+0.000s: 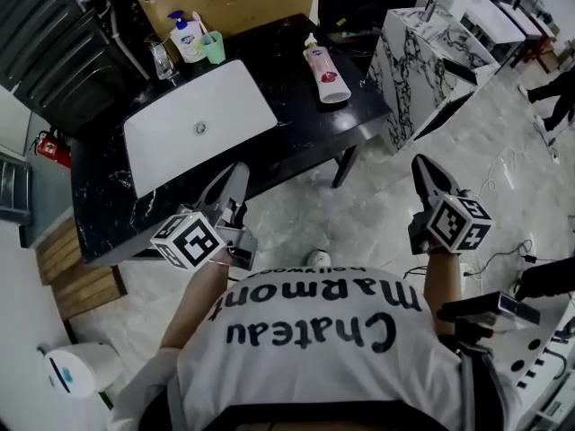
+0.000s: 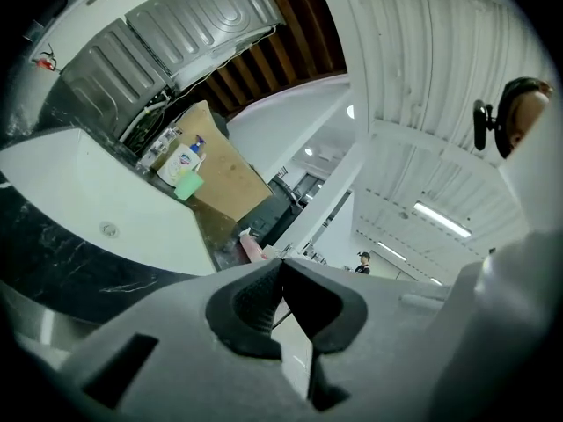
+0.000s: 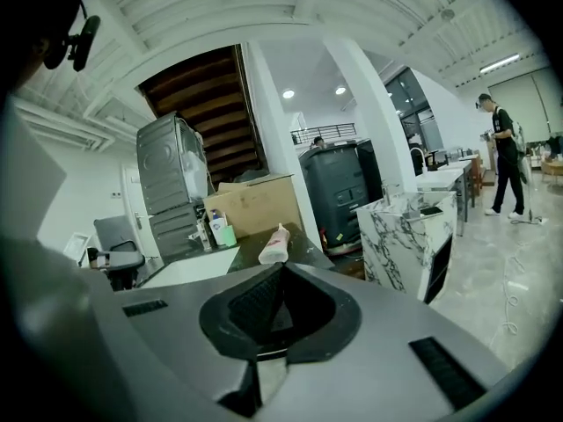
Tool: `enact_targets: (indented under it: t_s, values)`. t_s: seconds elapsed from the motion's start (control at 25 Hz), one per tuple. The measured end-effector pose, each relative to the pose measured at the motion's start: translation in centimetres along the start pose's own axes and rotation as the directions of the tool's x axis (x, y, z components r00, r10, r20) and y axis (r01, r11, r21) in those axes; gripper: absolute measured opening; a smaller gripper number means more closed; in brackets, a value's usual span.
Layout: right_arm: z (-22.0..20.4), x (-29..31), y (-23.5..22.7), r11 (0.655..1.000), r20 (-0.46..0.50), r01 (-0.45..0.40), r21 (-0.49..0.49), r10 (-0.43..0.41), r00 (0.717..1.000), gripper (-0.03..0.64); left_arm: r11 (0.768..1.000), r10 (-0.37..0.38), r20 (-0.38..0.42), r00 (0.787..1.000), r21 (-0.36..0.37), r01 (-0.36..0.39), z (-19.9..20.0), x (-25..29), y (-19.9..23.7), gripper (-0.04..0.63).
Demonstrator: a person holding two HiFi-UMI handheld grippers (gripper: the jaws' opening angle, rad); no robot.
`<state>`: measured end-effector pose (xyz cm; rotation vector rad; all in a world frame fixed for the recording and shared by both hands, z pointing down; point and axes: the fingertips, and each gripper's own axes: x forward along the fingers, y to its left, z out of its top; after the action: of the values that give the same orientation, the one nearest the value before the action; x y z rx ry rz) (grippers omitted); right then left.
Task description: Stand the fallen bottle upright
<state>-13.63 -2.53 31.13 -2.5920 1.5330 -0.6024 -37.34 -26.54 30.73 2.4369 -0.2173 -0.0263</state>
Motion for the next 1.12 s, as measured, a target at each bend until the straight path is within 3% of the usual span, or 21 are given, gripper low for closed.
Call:
enact_targets:
  t_s: [0.16,0.56,0.84,0.96,1.12]
  values:
    - [0.9,2.8,-2.3,0.998,-0.018,-0.049,-0.032,0.048,0.999,0.009,1.0,0.02,0.033,0.999,-0.008,-0.019,0.2,4.3,0.2,0.015]
    - [0.1,4.9,-9.2,0.989,-0.024,-0.015,0.146,0.019,1.0,0.009,0.994,0.105,-0.012,0.994,0.012,-0.105,-0.4,10.8,1.1,0.015]
    - [-0.9,6.7,-13.3,0.979,-0.07,0.019,0.204,-0.005,0.998,0.009,0.984,0.175,0.002,0.985,0.037,-0.175,0.2,16.4,2.3,0.015]
    - [-0.3,8.2,-15.6,0.976,-0.077,0.034,0.215,-0.018,0.997,0.009,0.984,0.176,-0.011,0.984,0.032,-0.175,0.1,19.6,2.8,0.015]
    - [1.0,10.8,-18.7,0.977,-0.099,0.052,0.208,-0.031,0.995,0.009,0.985,0.17,0.029,0.985,0.029,-0.171,1.1,24.4,3.3,0.017]
